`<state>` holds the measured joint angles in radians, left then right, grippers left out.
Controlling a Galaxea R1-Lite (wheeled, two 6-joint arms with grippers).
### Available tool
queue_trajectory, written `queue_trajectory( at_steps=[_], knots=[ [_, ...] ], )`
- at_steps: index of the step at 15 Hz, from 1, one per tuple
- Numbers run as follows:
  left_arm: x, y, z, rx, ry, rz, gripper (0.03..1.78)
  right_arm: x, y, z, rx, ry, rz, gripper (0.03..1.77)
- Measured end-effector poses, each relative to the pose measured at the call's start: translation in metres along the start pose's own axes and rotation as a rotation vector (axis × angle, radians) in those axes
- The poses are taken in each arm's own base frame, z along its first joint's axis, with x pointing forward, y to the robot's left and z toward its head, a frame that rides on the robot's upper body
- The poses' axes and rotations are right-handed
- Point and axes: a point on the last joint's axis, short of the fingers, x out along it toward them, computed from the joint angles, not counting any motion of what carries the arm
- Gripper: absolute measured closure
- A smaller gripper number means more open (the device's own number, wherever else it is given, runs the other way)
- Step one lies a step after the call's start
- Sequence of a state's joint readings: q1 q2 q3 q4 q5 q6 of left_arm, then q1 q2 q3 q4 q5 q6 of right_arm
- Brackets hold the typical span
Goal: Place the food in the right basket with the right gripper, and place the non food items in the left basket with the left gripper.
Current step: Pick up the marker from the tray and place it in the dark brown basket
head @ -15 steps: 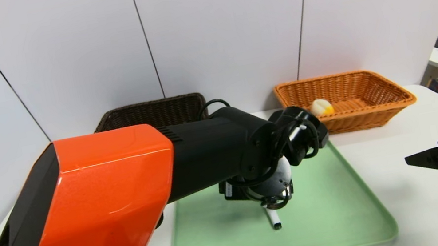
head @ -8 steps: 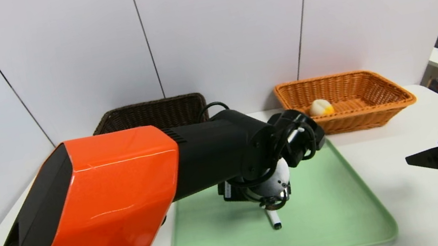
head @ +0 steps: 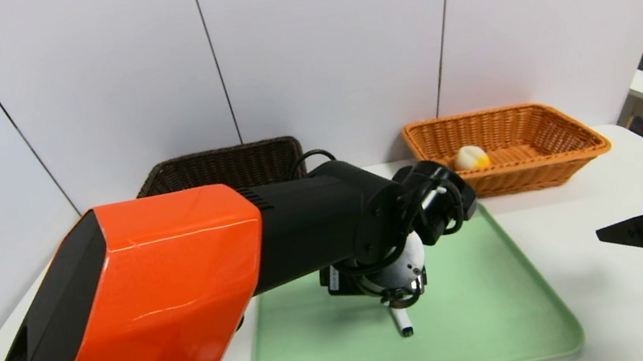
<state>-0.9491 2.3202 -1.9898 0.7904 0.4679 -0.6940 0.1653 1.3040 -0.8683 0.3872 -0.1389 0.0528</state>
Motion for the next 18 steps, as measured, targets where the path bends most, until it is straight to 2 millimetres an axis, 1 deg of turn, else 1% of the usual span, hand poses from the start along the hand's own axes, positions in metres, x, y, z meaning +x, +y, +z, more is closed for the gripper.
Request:
queue_trajectory(
  at_steps=[1, 2, 4, 5, 8, 9, 10, 18],
  knots=[
    [0.000, 0.000, 0.000, -0.001, 0.000, 0.000, 0.12, 0.000, 0.000, 0.000, 0.000, 0.000, 0.000, 0.10],
    [0.000, 0.000, 0.000, -0.002, 0.000, 0.000, 0.31, 0.000, 0.000, 0.000, -0.001, 0.001, 0.000, 0.10],
    [0.000, 0.000, 0.000, -0.004, 0.000, 0.000, 0.63, 0.000, 0.000, 0.000, 0.001, 0.001, 0.000, 0.10],
    [0.000, 0.000, 0.000, -0.005, -0.001, -0.001, 0.76, 0.000, 0.000, 0.000, 0.001, 0.001, 0.000, 0.10],
    [-0.004, 0.001, 0.002, -0.010, -0.008, -0.007, 1.07, 0.000, 0.000, -0.001, 0.000, 0.001, 0.003, 0.10],
    [-0.005, 0.001, 0.002, -0.010, -0.010, -0.008, 1.53, 0.000, 0.000, -0.001, -0.001, 0.002, 0.007, 0.10],
    [-0.008, 0.002, 0.004, -0.017, -0.020, -0.015, 1.77, 0.000, 0.000, -0.001, -0.001, 0.004, 0.011, 0.10],
    [-0.014, 0.004, 0.006, -0.021, -0.024, -0.020, 1.77, 0.000, 0.000, -0.002, -0.002, 0.007, 0.013, 0.10]
  ],
)
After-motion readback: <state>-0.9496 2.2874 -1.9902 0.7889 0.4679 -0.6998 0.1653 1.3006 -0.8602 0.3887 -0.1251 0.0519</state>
